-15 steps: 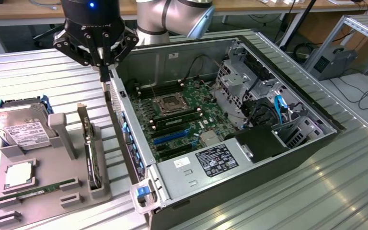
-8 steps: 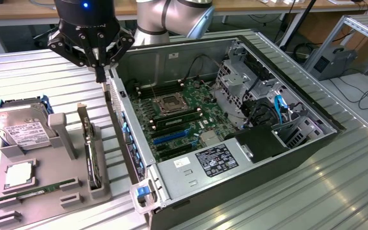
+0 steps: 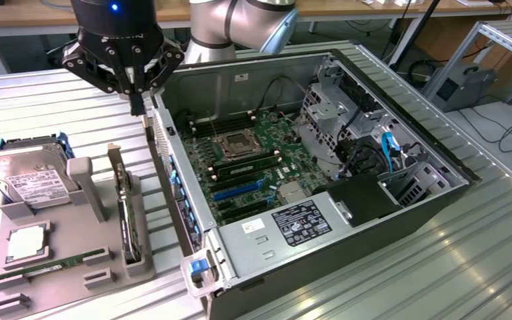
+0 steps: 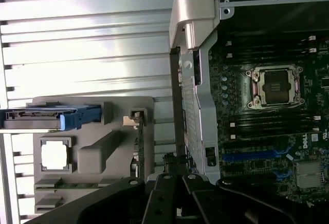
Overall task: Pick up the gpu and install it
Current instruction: 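Reach for the gpu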
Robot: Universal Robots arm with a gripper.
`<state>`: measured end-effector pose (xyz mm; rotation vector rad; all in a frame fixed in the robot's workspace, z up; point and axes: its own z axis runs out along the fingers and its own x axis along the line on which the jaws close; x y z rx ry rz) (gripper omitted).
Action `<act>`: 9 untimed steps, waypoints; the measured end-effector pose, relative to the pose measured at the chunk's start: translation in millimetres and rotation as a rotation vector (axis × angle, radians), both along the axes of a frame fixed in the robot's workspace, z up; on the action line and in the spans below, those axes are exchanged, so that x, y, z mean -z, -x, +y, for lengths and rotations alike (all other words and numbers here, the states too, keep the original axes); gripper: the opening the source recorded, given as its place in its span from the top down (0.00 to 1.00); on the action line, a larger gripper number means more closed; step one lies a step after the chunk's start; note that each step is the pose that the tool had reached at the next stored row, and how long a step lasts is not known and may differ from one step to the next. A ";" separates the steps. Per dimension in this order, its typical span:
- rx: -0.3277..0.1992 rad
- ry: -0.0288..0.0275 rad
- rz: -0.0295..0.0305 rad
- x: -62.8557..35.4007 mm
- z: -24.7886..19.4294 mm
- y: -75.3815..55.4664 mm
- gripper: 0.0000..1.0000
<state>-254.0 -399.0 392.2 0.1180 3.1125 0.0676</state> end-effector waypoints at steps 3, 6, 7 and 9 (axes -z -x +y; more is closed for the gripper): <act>0.000 0.0000 0.0000 0.0 0.0 0.0 0.89; 0.000 0.0000 0.0001 0.4 -1.2 0.1 0.89; 0.000 0.0000 0.0000 0.8 -2.3 0.0 0.89; 0.000 0.0000 0.0000 1.1 -4.5 0.0 0.89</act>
